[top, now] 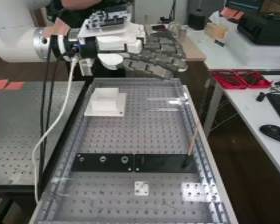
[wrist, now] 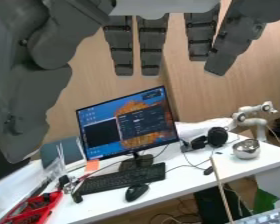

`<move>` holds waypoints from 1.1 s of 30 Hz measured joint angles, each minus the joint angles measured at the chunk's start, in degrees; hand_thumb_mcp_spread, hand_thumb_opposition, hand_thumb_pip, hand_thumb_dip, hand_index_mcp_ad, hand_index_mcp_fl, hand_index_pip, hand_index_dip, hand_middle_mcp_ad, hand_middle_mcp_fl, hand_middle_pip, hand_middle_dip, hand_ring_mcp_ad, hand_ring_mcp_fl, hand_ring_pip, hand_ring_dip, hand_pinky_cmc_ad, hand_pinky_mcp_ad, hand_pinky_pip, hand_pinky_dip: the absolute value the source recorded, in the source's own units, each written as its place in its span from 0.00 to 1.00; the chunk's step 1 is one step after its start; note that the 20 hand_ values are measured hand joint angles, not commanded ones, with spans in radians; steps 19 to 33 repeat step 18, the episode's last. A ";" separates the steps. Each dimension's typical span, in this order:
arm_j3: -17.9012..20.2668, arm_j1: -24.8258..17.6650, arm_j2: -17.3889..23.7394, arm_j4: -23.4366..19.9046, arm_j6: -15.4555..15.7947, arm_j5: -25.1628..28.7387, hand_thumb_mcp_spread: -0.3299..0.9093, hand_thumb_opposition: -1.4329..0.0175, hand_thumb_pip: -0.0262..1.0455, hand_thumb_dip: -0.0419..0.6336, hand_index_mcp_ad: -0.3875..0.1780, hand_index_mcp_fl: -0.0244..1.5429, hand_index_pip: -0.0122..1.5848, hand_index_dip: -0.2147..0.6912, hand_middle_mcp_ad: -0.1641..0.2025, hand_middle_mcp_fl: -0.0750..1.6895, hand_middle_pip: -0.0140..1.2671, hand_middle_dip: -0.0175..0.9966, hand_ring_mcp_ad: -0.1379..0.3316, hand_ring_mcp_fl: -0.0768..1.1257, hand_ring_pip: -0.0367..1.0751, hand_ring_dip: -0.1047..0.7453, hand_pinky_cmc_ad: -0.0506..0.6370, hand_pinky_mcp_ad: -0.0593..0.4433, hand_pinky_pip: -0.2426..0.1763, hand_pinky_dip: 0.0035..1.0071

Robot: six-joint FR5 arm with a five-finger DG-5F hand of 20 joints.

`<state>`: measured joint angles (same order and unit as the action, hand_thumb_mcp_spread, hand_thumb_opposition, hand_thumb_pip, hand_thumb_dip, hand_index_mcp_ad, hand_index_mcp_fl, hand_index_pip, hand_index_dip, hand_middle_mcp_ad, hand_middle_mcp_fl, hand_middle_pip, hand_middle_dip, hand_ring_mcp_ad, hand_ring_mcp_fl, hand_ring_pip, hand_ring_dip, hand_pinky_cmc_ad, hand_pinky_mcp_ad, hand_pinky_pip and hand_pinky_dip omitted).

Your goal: Grab the drill bit and place it in the clear container

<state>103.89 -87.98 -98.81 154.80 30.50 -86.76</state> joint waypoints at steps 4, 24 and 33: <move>0.13 -0.02 0.10 -0.11 -0.02 0.42 0.53 0.48 0.34 0.27 0.64 0.15 0.06 0.52 0.61 0.11 0.11 0.21 0.90 0.06 0.12 0.15 0.67 0.58 0.32 0.35; 0.63 -0.23 0.41 -0.24 0.06 0.14 0.53 0.48 0.34 0.27 0.64 0.15 0.06 0.53 0.61 0.11 0.11 0.21 0.90 0.06 0.12 0.15 0.67 0.58 0.32 0.35; 0.63 -0.23 0.41 -0.24 0.06 0.14 0.53 0.48 0.34 0.27 0.64 0.15 0.06 0.53 0.61 0.11 0.11 0.21 0.90 0.06 0.12 0.15 0.67 0.58 0.32 0.35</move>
